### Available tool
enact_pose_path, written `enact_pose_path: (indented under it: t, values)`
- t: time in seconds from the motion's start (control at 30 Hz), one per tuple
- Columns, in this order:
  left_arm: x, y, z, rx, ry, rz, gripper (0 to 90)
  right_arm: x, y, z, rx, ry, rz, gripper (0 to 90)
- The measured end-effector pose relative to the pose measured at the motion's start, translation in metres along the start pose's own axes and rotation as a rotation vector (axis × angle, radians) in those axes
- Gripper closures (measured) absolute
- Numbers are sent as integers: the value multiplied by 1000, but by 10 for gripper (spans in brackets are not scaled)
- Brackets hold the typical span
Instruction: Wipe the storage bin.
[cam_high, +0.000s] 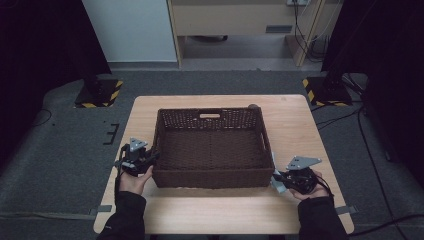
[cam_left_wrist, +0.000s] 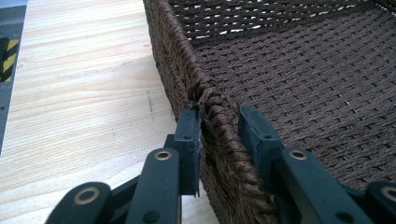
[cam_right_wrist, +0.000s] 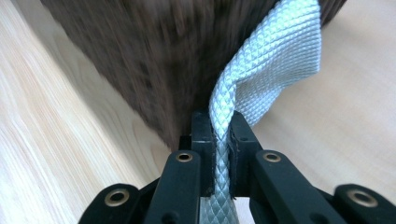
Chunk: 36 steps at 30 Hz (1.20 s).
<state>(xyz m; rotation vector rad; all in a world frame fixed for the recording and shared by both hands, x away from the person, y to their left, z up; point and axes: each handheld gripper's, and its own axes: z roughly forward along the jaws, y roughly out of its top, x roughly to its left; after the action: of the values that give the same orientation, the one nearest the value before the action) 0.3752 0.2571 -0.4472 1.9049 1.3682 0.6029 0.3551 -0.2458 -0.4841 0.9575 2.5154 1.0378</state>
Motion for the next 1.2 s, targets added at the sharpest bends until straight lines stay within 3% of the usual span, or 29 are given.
enact_pose_path:
  t: [0.1,0.17,0.33,0.43,0.53,0.67,0.87,0.97,1.07,1.13,1.2]
  values:
    - [0,0,0,-2,-2,-7,690,-1,-4,5,31,4,8,844]
    - [0,0,0,-3,-3,-12,692,-1,-3,2,16,0,11,843]
    - [0,1,1,-2,7,-15,695,1,9,-25,-123,-27,7,843]
    - [2,1,1,-2,6,-15,694,5,14,-33,-162,-31,-9,843]
    - [2,1,1,0,4,-8,693,8,13,-27,-134,-20,-19,844]
    - [2,1,1,1,3,-9,692,8,5,-9,-41,-12,-2,844]
    - [2,2,2,5,2,-8,692,11,-4,1,3,-12,30,844]
    - [2,2,2,5,2,-8,692,15,2,-15,-67,-40,35,844]
    - [2,2,2,6,2,-7,692,20,7,-35,-189,-51,43,844]
    - [2,2,2,6,1,-8,691,23,7,-40,-209,-55,42,844]
    - [2,2,1,6,2,-7,691,24,4,-36,-179,-52,43,845]
